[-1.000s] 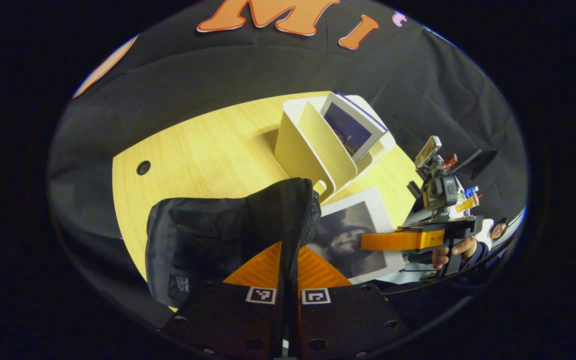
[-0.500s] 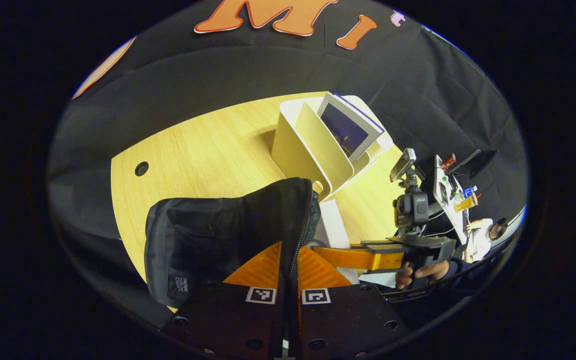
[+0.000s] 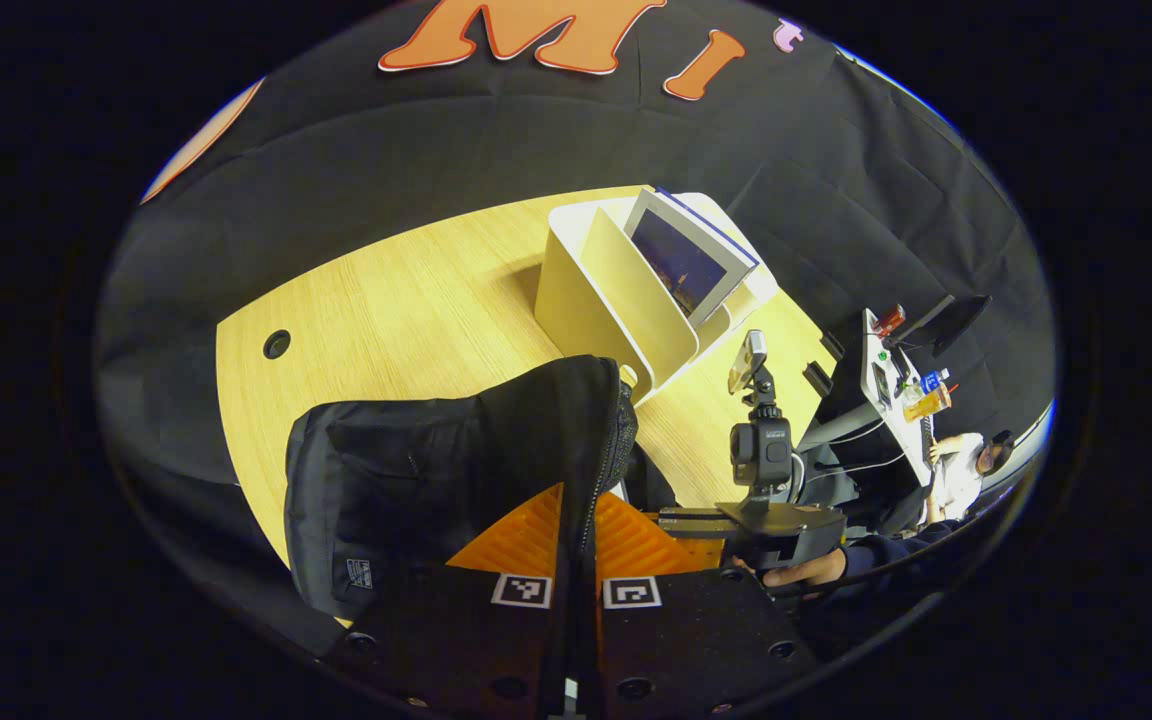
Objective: Open the schoolbag, grab two books from the bookshelf and put them into the schoolbag.
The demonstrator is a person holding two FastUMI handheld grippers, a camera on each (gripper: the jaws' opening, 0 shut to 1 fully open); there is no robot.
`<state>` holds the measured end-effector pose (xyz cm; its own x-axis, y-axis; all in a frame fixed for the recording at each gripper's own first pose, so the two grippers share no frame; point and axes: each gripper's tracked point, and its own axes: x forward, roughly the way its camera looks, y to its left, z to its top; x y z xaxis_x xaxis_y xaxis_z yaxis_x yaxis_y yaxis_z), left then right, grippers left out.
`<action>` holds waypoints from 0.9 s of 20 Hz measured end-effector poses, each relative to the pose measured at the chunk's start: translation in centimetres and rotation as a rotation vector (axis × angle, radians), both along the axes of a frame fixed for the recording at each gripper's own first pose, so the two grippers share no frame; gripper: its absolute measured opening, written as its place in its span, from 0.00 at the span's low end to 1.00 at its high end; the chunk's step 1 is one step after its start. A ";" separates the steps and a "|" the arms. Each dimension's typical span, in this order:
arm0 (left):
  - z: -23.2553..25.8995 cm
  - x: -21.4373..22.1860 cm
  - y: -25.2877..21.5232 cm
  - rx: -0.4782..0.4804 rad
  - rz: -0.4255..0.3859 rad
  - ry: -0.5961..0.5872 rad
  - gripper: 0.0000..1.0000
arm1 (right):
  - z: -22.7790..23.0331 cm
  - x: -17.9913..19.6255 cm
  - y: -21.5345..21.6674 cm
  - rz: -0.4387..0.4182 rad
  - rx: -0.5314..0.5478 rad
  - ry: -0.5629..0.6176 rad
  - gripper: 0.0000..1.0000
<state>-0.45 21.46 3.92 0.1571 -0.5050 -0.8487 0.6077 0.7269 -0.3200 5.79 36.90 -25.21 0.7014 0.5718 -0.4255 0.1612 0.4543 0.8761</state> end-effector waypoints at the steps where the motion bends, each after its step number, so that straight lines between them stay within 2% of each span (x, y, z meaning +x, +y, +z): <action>1: 0.1 0.0 0.0 -0.004 0.001 0.001 0.05 | -0.2 -0.5 0.1 0.033 -0.035 0.010 0.40; 2: -0.2 0.2 0.3 -0.002 0.004 -0.003 0.05 | -0.6 -1.1 -0.2 0.071 -0.093 0.020 0.43; 4: -0.4 0.2 0.6 0.000 0.009 -0.009 0.05 | -1.8 -2.7 -1.4 0.145 -0.226 0.032 0.56; 5: -0.3 0.3 0.6 -0.006 0.012 -0.010 0.05 | -2.1 -3.3 -2.0 0.171 -0.268 0.034 0.65; 6: -0.5 0.3 0.4 -0.010 0.018 -0.009 0.05 | -2.4 -3.8 -2.8 0.197 -0.302 0.044 0.68; 7: -0.5 0.1 0.4 -0.013 0.019 -0.011 0.05 | -2.3 -4.3 -3.1 0.209 -0.331 0.049 0.76; 9: -0.6 0.0 0.5 -0.019 0.029 -0.013 0.05 | -2.2 -4.7 -4.3 0.220 -0.370 0.051 0.88; 11: -0.8 -0.1 0.8 -0.014 0.044 -0.015 0.05 | -1.5 -5.1 -6.1 0.211 -0.395 0.048 0.95; 18: -1.1 -0.4 1.0 -0.013 0.070 -0.030 0.05 | 2.7 -5.6 -13.1 0.193 -0.548 0.031 0.98</action>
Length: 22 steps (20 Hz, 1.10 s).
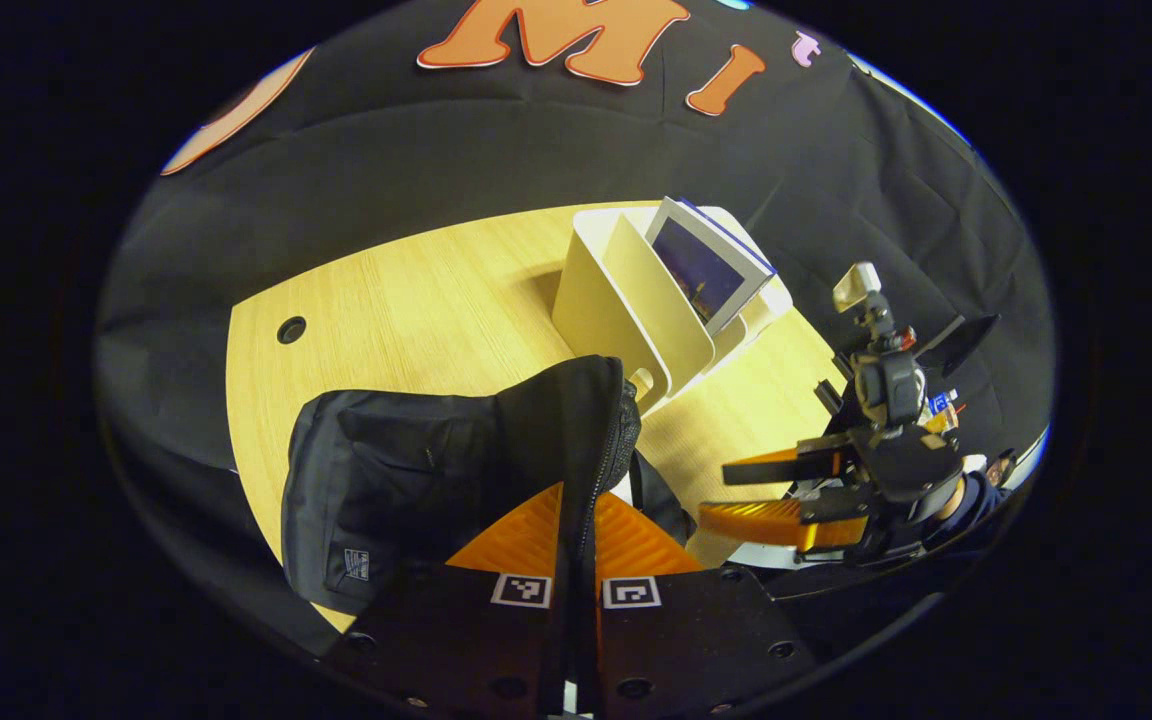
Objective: Open the schoolbag, grab two books from the bookshelf and put them into the schoolbag.
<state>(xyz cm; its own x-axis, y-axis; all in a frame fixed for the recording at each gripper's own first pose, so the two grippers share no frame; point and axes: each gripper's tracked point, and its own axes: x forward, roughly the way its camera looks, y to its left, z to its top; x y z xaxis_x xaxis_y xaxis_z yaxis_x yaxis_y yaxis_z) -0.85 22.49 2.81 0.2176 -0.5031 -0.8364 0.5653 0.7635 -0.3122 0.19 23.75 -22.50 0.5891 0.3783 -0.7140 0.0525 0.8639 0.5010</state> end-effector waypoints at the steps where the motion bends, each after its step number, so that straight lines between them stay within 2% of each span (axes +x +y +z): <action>1: -0.1 0.0 -0.1 0.001 0.002 0.000 0.05 | 0.9 0.1 -0.8 -0.005 -0.007 -0.011 0.99; 6: -0.3 -0.3 -0.2 0.016 0.008 0.000 0.05 | 4.8 1.0 -6.2 0.027 -0.150 -0.043 0.98; 11: -0.7 -0.1 -0.5 0.039 0.026 0.006 0.05 | 10.4 3.6 -10.9 0.036 -0.229 -0.101 0.98; 16: -0.7 0.2 -0.5 0.077 0.045 0.012 0.05 | 13.2 6.9 -15.9 0.029 -0.335 -0.100 0.99; 22: -1.3 0.0 -0.6 0.116 0.074 0.036 0.05 | 14.3 10.8 -20.0 0.088 -0.441 -0.086 0.99</action>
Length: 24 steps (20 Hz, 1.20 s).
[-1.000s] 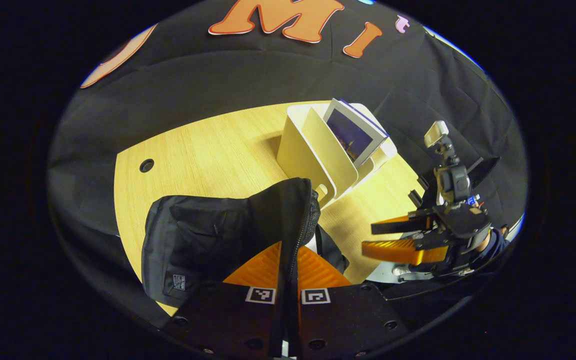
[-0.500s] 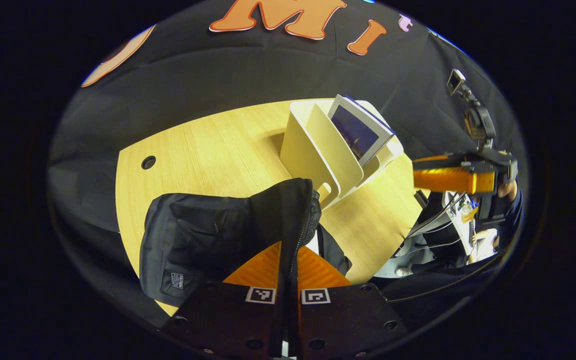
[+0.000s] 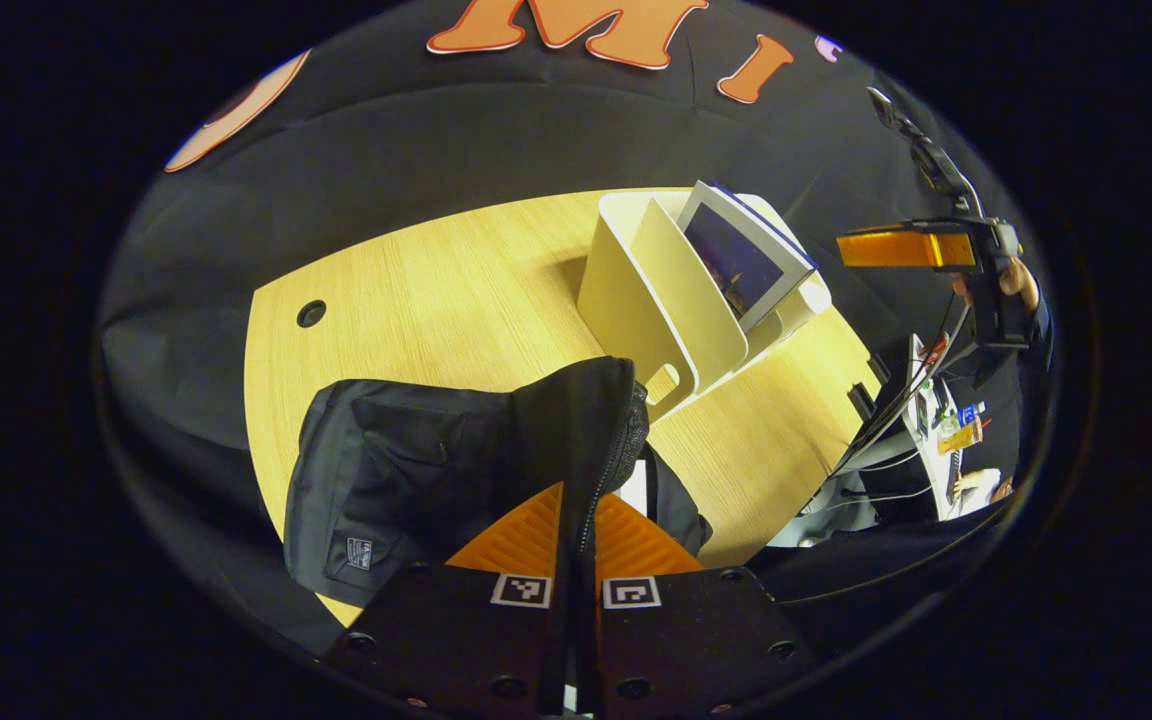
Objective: Open the schoolbag, grab two books from the bookshelf and put them into the schoolbag.
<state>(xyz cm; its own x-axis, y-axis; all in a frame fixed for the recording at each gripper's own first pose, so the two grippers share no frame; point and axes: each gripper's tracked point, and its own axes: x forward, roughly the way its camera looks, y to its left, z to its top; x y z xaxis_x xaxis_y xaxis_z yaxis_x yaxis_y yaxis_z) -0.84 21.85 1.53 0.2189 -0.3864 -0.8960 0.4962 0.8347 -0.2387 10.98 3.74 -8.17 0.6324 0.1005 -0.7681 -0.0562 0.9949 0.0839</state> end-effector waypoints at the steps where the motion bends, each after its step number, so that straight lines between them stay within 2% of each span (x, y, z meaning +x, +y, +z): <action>1: 0.0 0.0 -0.3 0.002 0.003 0.005 0.05 | 0.2 0.7 -0.2 0.008 -0.007 -0.001 0.99; 11: -0.5 0.7 -0.9 0.058 0.024 0.030 0.05 | -2.9 5.9 -0.6 0.031 -0.045 0.108 0.99; 13: -0.6 0.6 -0.7 0.056 0.035 0.027 0.05 | -3.3 6.7 0.3 0.032 0.022 0.142 0.99; 18: -0.6 0.4 -0.1 0.038 0.049 0.025 0.05 | -2.7 7.7 2.3 0.013 0.097 0.160 0.99; 24: -1.0 0.8 0.1 0.016 0.044 0.031 0.05 | -2.5 8.5 4.0 0.009 0.072 0.169 0.99</action>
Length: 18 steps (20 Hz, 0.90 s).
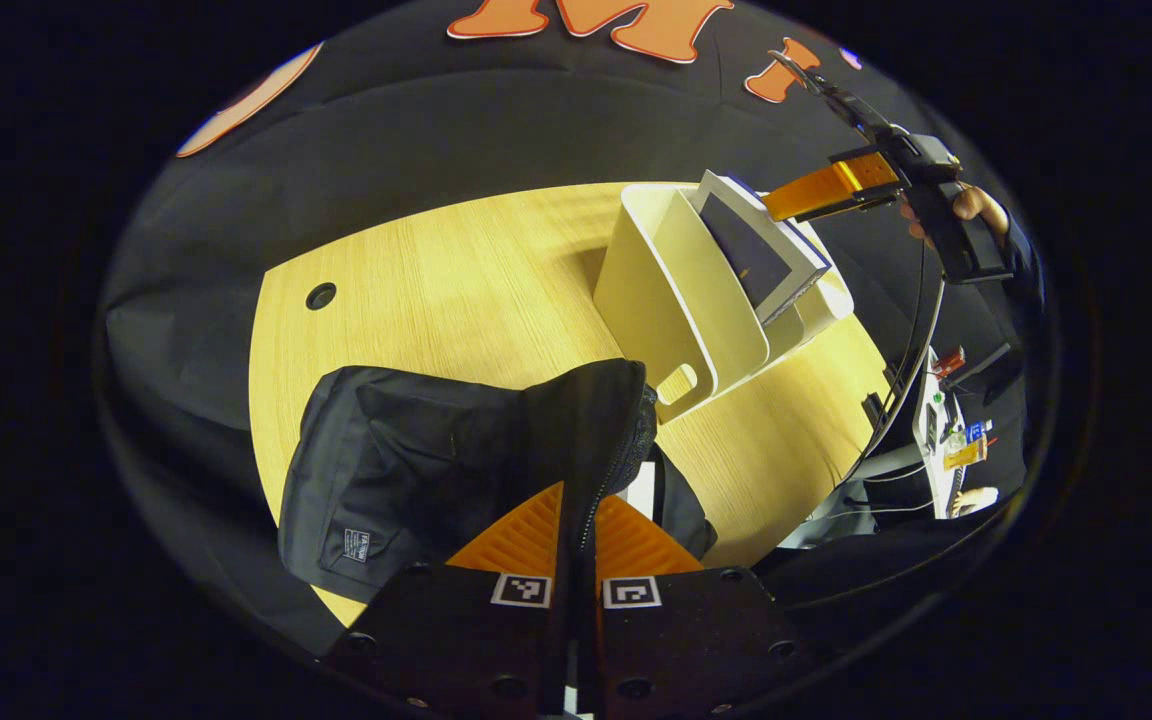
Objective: Open the schoolbag, grab two books from the bookshelf and put them into the schoolbag.
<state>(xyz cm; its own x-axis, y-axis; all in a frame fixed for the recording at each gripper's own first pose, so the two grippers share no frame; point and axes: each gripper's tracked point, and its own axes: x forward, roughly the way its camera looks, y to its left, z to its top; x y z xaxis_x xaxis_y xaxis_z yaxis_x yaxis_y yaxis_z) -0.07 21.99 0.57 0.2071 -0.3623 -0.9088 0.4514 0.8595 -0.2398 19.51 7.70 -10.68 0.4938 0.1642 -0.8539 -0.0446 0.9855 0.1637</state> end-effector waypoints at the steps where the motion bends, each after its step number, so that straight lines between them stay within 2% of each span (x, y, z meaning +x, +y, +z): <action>1: -0.1 0.0 0.1 0.000 -0.002 -0.002 0.05 | -0.5 0.2 0.1 -0.005 -0.012 0.015 0.99; 4: 0.1 0.2 0.3 0.000 -0.005 -0.008 0.05 | -2.2 1.0 -0.6 -0.038 -0.058 0.043 0.99; 6: 0.3 0.1 0.5 0.002 -0.002 -0.012 0.05 | -3.0 1.2 -0.8 -0.070 -0.069 0.074 0.94; 9: 0.5 0.2 0.8 0.002 -0.007 -0.035 0.05 | -2.7 1.4 -1.4 -0.074 -0.081 0.121 0.76; 10: 0.3 0.2 0.6 -0.005 0.002 -0.034 0.05 | -2.7 1.4 -1.9 -0.083 -0.097 0.127 0.63; 11: 0.5 0.2 0.6 -0.016 0.010 -0.032 0.05 | -2.9 1.3 -2.1 -0.091 -0.103 0.137 0.66; 12: 0.6 0.0 0.8 -0.026 0.015 -0.028 0.05 | -2.9 1.4 -2.0 -0.108 -0.095 0.150 0.62; 15: 0.6 -0.2 1.2 -0.037 -0.001 -0.030 0.05 | -2.7 1.6 -3.1 -0.159 -0.122 0.160 0.42; 18: 0.5 -0.1 1.4 -0.039 -0.029 -0.036 0.05 | -1.9 0.5 -3.0 -0.174 -0.115 0.166 0.37</action>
<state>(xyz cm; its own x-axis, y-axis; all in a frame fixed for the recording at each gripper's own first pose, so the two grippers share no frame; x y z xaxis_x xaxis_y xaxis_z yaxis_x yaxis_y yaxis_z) -0.14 23.35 1.11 0.2281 -0.4034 -0.8861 0.4850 0.8362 -0.2558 19.98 4.67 -12.60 0.3576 -0.0133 -0.9338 0.1449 0.9886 0.0414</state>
